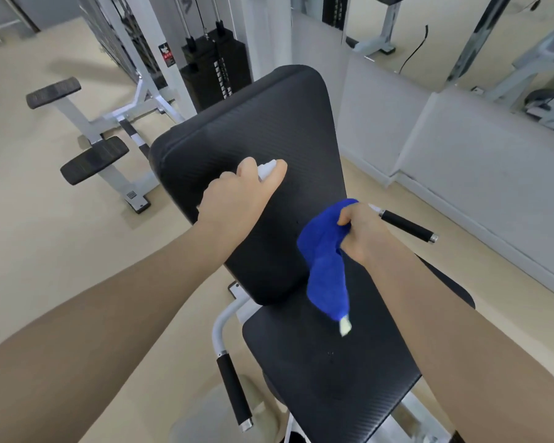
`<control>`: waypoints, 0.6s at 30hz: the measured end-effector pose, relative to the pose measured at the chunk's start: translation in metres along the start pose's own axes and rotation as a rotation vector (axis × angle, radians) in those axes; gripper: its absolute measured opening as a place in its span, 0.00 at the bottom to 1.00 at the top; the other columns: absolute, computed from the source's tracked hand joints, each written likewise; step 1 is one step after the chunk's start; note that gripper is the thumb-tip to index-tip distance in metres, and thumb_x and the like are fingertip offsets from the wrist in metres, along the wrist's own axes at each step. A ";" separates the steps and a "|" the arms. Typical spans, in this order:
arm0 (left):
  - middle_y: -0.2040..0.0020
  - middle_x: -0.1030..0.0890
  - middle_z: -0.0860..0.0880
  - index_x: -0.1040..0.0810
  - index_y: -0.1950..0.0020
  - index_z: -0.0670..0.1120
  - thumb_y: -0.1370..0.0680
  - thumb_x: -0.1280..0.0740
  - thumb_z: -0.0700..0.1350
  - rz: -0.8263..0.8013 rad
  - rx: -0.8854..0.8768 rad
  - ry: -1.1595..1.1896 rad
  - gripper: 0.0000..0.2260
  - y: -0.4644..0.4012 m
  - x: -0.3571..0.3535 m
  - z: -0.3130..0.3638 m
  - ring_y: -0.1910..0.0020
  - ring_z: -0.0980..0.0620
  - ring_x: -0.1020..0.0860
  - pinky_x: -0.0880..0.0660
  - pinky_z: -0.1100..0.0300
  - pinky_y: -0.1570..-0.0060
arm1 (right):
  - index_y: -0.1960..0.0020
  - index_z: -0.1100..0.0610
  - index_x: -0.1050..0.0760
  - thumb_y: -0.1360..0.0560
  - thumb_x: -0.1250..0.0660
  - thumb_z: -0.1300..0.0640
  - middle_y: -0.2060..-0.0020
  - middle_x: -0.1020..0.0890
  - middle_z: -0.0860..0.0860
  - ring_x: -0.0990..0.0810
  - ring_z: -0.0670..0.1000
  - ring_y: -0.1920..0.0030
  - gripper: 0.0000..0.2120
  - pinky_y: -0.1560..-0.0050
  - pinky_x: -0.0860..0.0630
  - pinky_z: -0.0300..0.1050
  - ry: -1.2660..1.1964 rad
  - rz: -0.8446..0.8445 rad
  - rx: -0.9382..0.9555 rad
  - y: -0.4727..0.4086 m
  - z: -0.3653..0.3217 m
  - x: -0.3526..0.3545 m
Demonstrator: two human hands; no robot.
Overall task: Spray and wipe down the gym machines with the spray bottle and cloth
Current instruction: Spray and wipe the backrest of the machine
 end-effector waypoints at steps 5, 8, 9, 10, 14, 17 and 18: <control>0.66 0.41 0.47 0.27 0.38 0.55 0.36 0.45 0.33 -0.065 0.055 0.044 0.30 0.008 0.000 -0.016 0.78 0.52 0.54 0.53 0.63 0.79 | 0.57 0.60 0.30 0.24 0.44 0.72 0.63 0.25 0.53 0.24 0.49 0.63 0.09 0.64 0.24 0.39 0.125 -0.012 0.247 0.001 -0.012 0.012; 0.66 0.41 0.46 0.29 0.37 0.51 0.35 0.42 0.33 -0.049 0.040 0.064 0.29 0.022 0.001 -0.020 0.75 0.53 0.57 0.56 0.63 0.77 | 0.60 0.59 0.31 0.23 0.41 0.68 0.68 0.29 0.51 0.29 0.47 0.69 0.09 0.72 0.28 0.36 0.139 0.050 0.331 0.004 -0.011 0.024; 0.66 0.41 0.46 0.30 0.36 0.51 0.34 0.44 0.32 -0.037 0.037 0.067 0.28 0.026 0.006 -0.018 0.75 0.53 0.57 0.54 0.64 0.77 | 0.59 0.58 0.30 0.22 0.41 0.67 0.68 0.28 0.50 0.28 0.47 0.69 0.08 0.70 0.28 0.37 0.151 0.064 0.336 0.005 -0.008 0.026; 0.65 0.41 0.46 0.31 0.36 0.50 0.33 0.46 0.31 -0.017 0.032 0.080 0.28 0.028 0.012 -0.016 0.75 0.53 0.57 0.51 0.64 0.78 | 0.58 0.58 0.30 0.22 0.41 0.65 0.67 0.26 0.50 0.26 0.47 0.67 0.07 0.67 0.27 0.38 0.177 0.077 0.335 0.005 -0.005 0.027; 0.65 0.41 0.48 0.28 0.37 0.56 0.31 0.56 0.31 0.079 0.015 0.077 0.32 0.023 0.041 -0.002 0.78 0.52 0.48 0.48 0.65 0.79 | 0.52 0.56 0.31 0.20 0.41 0.58 0.64 0.25 0.49 0.26 0.46 0.63 0.02 0.61 0.29 0.40 0.335 0.148 0.313 0.011 0.007 0.031; 0.66 0.40 0.49 0.26 0.40 0.56 0.36 0.38 0.35 0.052 0.019 0.095 0.27 0.017 0.037 0.007 0.79 0.52 0.46 0.48 0.64 0.80 | 0.47 0.56 0.32 0.20 0.42 0.58 0.61 0.25 0.48 0.25 0.46 0.60 0.03 0.55 0.29 0.44 0.365 0.166 0.289 0.016 0.012 0.034; 0.67 0.39 0.49 0.27 0.40 0.55 0.38 0.33 0.37 0.024 0.018 0.096 0.28 0.016 0.031 0.008 0.79 0.53 0.45 0.47 0.64 0.80 | 0.48 0.57 0.32 0.20 0.42 0.58 0.61 0.25 0.48 0.25 0.48 0.59 0.03 0.53 0.28 0.46 0.379 0.169 0.290 0.017 0.012 0.035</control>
Point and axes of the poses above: each hand's wrist, its own y-axis away from the middle knuckle, its own x-axis out of the back of the hand, z = x × y, the point moved 6 cm from there along -y, towards the middle knuckle
